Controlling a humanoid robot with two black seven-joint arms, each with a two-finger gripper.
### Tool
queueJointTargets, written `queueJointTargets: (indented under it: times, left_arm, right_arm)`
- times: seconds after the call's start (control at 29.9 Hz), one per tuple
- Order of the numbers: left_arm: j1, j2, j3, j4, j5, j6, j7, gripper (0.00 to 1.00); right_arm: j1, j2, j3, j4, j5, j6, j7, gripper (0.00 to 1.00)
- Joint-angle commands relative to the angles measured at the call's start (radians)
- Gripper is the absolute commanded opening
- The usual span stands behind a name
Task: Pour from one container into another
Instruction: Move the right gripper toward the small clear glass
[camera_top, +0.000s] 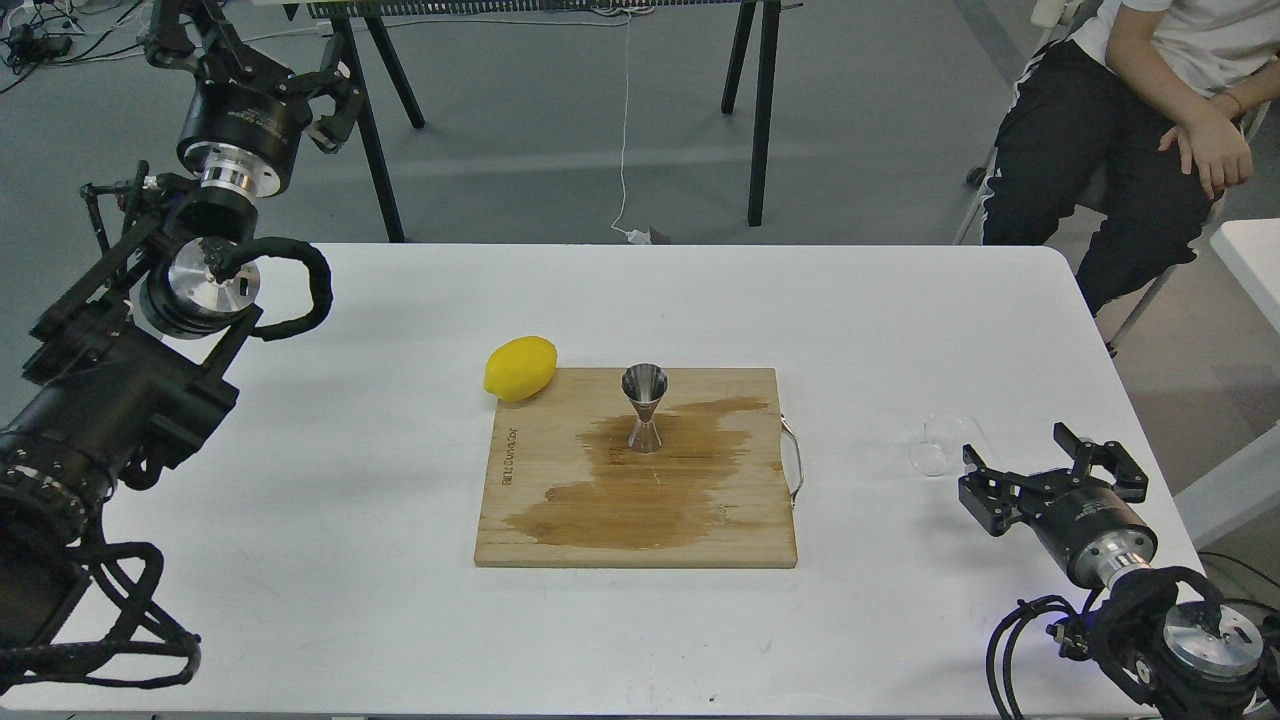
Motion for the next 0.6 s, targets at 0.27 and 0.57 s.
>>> queueJointTargets:
  times: [0.27, 0.57]
  left_arm:
    - [-0.006, 0.022, -0.003, -0.002, 0.0, -0.002, -0.002, 1.0]
    - [-0.006, 0.031, -0.002, 0.0, 0.0, -0.002, -0.003, 1.0]
  right_arm:
    - [0.027, 0.026, -0.086, -0.048, -0.005, -0.029, 0.005, 1.0]
    - [0.098, 0.057, -0.109, -0.121, -0.005, -0.03, 0.008, 0.99]
